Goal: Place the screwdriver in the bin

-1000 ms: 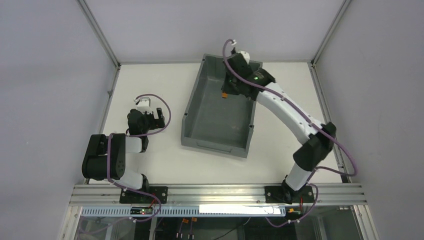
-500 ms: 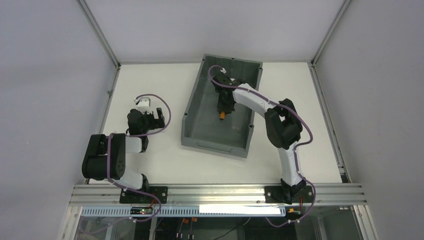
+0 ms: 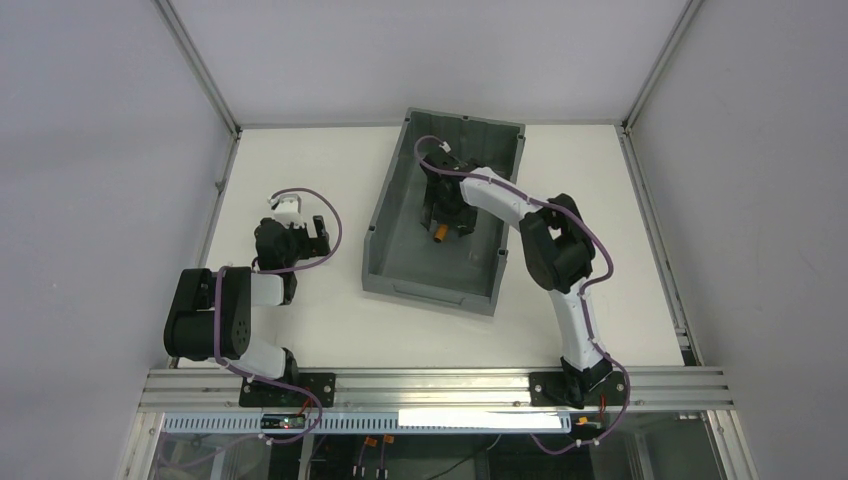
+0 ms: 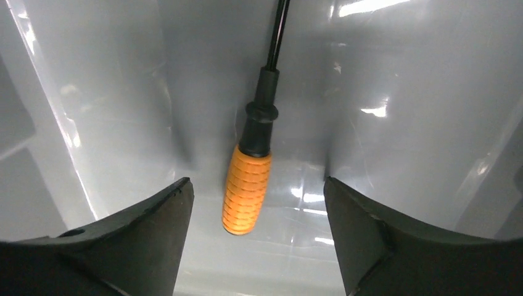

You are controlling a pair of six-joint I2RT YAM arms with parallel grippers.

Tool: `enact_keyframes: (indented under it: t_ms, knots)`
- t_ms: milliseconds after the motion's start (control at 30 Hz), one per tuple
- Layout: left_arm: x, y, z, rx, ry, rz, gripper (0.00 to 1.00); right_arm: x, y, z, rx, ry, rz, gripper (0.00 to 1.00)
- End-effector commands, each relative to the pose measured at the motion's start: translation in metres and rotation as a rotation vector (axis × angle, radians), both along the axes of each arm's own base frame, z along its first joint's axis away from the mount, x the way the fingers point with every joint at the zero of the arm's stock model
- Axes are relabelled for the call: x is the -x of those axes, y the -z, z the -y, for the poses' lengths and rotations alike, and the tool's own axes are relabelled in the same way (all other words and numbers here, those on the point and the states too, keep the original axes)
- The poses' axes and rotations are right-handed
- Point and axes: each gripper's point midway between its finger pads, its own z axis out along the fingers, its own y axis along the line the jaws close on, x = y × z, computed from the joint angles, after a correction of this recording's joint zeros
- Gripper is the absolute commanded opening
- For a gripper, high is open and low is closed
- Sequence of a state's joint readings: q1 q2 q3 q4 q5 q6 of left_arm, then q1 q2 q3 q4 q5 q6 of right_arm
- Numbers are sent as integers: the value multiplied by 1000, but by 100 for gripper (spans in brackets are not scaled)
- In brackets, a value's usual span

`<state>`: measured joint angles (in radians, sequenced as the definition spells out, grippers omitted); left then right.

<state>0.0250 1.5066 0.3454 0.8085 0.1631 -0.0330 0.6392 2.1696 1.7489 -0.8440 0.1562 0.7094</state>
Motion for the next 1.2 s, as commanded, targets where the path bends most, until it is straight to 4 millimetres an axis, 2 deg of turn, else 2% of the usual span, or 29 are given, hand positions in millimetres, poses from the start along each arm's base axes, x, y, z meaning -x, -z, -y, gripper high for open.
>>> enact_keyframes:
  t_ms: [0,33,100,167,333,467,567,600,667,733,767,800,833,1000,1167]
  knots:
    - [-8,-14,4,-11,20,51,99,-11,-42,-3,-26,-4,62,86]
    - [-8,-14,4,-12,20,51,99,-13,-52,-3,-27,-15,77,89]
    - [-8,-14,4,-12,20,51,99,-16,-84,-4,-46,-48,131,93]
    - [-8,-14,4,-12,19,51,99,-21,-125,-3,-54,-106,206,97]
    - [-8,-14,4,-12,20,51,99,-18,-215,21,-29,-241,394,99]
    - [-9,-14,4,-12,18,51,99,-14,-259,64,-9,-251,523,99]
    - [-8,-14,4,-12,20,51,99,-18,-272,114,-9,-166,630,99]
    - [-9,-15,4,-12,20,52,99,-18,-284,141,-17,-114,700,99]
    - [-9,-14,4,-12,19,52,99,-16,-270,182,16,-30,775,99]
    - [-9,-14,4,-12,19,51,99,-10,-268,219,39,56,854,99]
    - [-9,-14,4,-12,19,51,99,-6,-261,236,52,96,875,99]
    - [-9,-15,4,-12,20,52,99,-5,-259,250,55,130,914,99]
    - [-9,-15,4,-13,19,53,99,-3,-248,260,59,145,918,98]
    - [-9,-15,4,-12,20,52,99,6,-173,277,64,164,778,99]
    - [-9,-15,4,-12,20,54,99,7,-129,295,102,325,722,99]
